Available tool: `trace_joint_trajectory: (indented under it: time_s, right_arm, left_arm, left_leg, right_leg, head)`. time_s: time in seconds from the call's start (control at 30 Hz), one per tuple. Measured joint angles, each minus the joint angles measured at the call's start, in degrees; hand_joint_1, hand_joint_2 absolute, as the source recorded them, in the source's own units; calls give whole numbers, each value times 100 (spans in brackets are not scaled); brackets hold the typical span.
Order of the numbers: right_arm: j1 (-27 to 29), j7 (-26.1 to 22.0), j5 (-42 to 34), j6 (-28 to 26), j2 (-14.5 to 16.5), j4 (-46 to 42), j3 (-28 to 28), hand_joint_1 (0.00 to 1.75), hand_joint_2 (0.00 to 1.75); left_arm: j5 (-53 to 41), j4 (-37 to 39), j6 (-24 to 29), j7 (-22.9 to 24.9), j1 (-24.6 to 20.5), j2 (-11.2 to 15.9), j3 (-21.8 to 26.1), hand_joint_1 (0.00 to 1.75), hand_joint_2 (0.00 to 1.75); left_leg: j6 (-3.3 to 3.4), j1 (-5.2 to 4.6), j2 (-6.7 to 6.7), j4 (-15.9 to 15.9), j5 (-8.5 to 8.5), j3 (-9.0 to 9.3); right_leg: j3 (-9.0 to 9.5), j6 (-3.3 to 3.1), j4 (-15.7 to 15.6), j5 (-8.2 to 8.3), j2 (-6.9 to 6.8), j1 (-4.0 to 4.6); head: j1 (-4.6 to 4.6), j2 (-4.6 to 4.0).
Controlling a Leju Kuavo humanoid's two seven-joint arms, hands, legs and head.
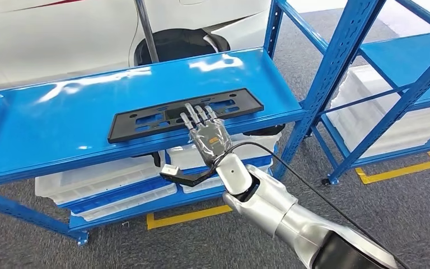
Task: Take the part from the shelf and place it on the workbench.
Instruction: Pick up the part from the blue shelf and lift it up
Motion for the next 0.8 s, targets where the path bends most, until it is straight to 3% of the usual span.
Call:
trace_joint_trajectory:
  time_s: [0.1, 0.2, 0.23, 0.27, 0.3, 0.4, 0.43, 0.47, 0.6, 0.67, 0.73, 0.77, 0.8]
  right_arm:
    - [29, -72, 14, -4, 61, -129, 25, 0, 175]
    - [104, -154, 44, -12, 107, -215, 92, 0, 175]
    - [160, -182, 51, -16, 111, -228, 124, 0, 175]
    - [221, -208, 51, -21, 116, -242, 150, 0, 175]
    - [272, -237, 49, -25, 126, -261, 170, 0, 175]
    - [318, -311, 27, -40, 187, -349, 214, 0, 175]
    - [314, -327, 20, -49, 213, -379, 235, 0, 175]
    - [314, -342, 15, -59, 234, -405, 257, 0, 175]
    - [320, -394, 8, -79, 277, -500, 331, 0, 175]
    - [324, -404, 0, -79, 288, -534, 352, 0, 175]
    - [348, -410, -10, -78, 290, -549, 374, 0, 175]
    - [362, -412, -15, -77, 288, -551, 386, 0, 175]
    - [370, -412, -24, -70, 287, -553, 399, 0, 175]
  left_arm:
    - [20, 3, 2, -9, -4, 1, -7, 0, 0]
    - [43, 4, 3, -12, 3, 2, -11, 0, 0]
    - [49, 4, 3, -12, 14, 2, -13, 0, 0]
    - [54, 4, 4, -12, 26, 2, -14, 0, 0]
    - [58, 4, 4, -12, 35, 2, -15, 0, 0]
    - [75, 5, 7, -13, 36, 2, -16, 0, 0]
    - [79, 5, 7, -14, 31, 0, -17, 0, 0]
    - [79, 5, 7, -15, 26, -2, -18, 0, 0]
    - [80, 7, 19, -20, 24, -3, -18, 0, 0]
    - [80, 7, 35, -25, 17, -2, -18, 0, 0]
    - [80, 7, 49, -27, 21, -1, -18, 0, 0]
    - [80, 7, 53, -27, 28, -1, -18, 0, 0]
    - [80, 7, 56, -27, 33, -1, -18, 0, 0]
  left_leg:
    - [-90, 17, 9, 208, -163, -108]
    - [-198, 90, 5, 1329, -619, -686]
    - [-228, 119, 6, 1677, -692, -899]
    - [-256, 146, 6, 1846, -653, -1036]
    - [-284, 172, 7, 1762, -474, -1063]
    - [-355, 224, 0, 643, 322, -732]
    - [-349, 224, -6, 355, 420, -624]
    - [-327, 216, -16, 216, 422, -565]
    - [-166, 198, -35, 168, 305, -505]
    - [-94, 194, -31, 157, 281, -465]
    - [-41, 165, -26, 158, 249, -427]
    - [-25, 149, -26, 158, 231, -401]
    - [-13, 134, -29, 158, 210, -368]
  right_leg:
    - [49, -82, -61, -55, 21, -51]
    - [127, -139, -76, -120, 26, -79]
    - [162, -139, -76, -149, 31, -82]
    - [206, -129, -75, -183, 38, -87]
    - [257, -112, -74, -219, 49, -97]
    - [400, -24, -71, -324, 88, -120]
    - [414, 10, -66, -349, 100, -113]
    - [414, 40, -63, -365, 109, -103]
    - [351, 138, 93, -506, 82, -110]
    - [57, 157, 710, -804, 44, -110]
    - [-402, 148, 1547, -1082, 39, -99]
    - [-550, 135, 1769, -1087, 39, -95]
    - [-590, 113, 1760, -972, 39, -91]
  head:
    - [-5, 0]
    - [-32, 1]
    - [-32, 1]
    - [-32, 1]
    - [-32, 1]
    - [-37, 0]
    - [-42, -1]
    - [-44, -1]
    - [-36, -1]
    - [-31, -1]
    - [-28, -1]
    - [-28, -2]
    - [-27, -2]
